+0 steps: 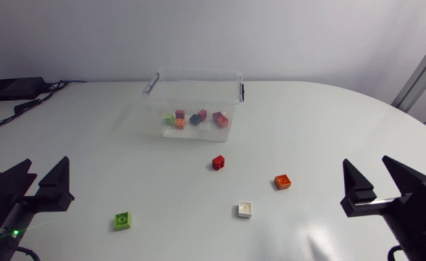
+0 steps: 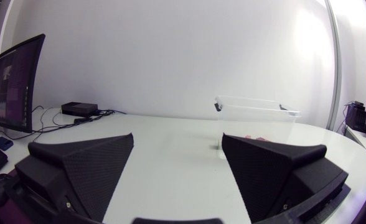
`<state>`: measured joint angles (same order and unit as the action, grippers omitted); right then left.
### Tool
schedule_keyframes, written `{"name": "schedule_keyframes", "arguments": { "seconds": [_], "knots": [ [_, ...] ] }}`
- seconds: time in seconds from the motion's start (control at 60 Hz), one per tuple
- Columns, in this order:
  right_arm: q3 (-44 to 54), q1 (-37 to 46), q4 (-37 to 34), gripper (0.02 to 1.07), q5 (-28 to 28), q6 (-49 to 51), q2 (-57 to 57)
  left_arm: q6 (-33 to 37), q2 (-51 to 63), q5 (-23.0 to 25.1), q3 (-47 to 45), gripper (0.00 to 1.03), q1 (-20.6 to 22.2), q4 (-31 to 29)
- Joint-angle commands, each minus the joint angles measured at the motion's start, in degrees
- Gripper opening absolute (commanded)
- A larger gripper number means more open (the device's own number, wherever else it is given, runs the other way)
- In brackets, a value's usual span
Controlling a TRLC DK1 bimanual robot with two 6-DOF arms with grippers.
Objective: Place the duplo bricks in the container
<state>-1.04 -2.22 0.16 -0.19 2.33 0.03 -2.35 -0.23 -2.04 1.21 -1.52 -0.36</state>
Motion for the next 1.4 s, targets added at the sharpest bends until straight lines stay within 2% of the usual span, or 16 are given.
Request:
{"name": "schedule_keyframes", "arguments": {
  "seconds": [0.0,0.3,0.517,0.717,0.917,0.967,1.017,1.15,1.183,1.267,1.317,1.383],
  "knots": [
    [1.1,-0.4,-0.4,1.03,-0.2,-0.9,-0.4,0.3,-0.6,-0.1,-1.1,0.99,0.2,0.3],
    [0.2,-0.1,0.3,1.03,0.4,-0.8,-0.4,-1.7,-0.6,-0.1,0.9,0.99,-0.9,0.8],
    [-5.8,-0.9,0.3,1.03,0.4,-1.1,3.0,-1.7,2.4,-0.1,9.1,0.99,0.4,-3.9],
    [-15.7,-1.3,0.2,1.03,0.0,-3.0,17.9,-1.6,17.3,-0.1,20.5,0.99,5.7,-7.5],
    [-25.0,-3.3,-2.3,1.03,-0.2,-4.1,32.4,-0.4,36.0,-0.1,31.0,0.97,8.6,-13.6],
    [-26.6,-3.6,-3.4,1.03,-0.2,-4.3,34.8,1.0,38.6,-0.3,33.2,0.97,8.9,-15.5],
    [-29.6,-3.7,-6.1,1.03,-0.3,-4.4,39.2,5.2,44.2,-0.3,37.2,0.96,9.8,-20.2],
    [-35.6,-3.7,-13.6,1.03,-0.1,-4.5,47.9,13.8,52.8,-0.5,42.4,0.96,11.7,-27.3],
    [-36.6,-3.7,-15.0,1.03,-0.1,-4.4,49.3,14.3,53.1,-0.5,42.6,0.96,11.8,-27.7],
    [-40.6,-3.8,-21.4,1.03,-0.3,-3.3,54.4,26.9,59.0,-0.6,43.9,0.96,12.7,-30.0],
    [-43.1,-4.1,-25.5,1.03,-1.7,-1.6,57.7,31.1,61.8,-0.7,44.5,0.96,12.9,-31.7],
    [-44.0,-4.0,-26.9,1.03,-3.8,-0.5,59.6,35.0,64.0,-0.6,45.0,0.96,13.6,-34.9]
  ]
}}
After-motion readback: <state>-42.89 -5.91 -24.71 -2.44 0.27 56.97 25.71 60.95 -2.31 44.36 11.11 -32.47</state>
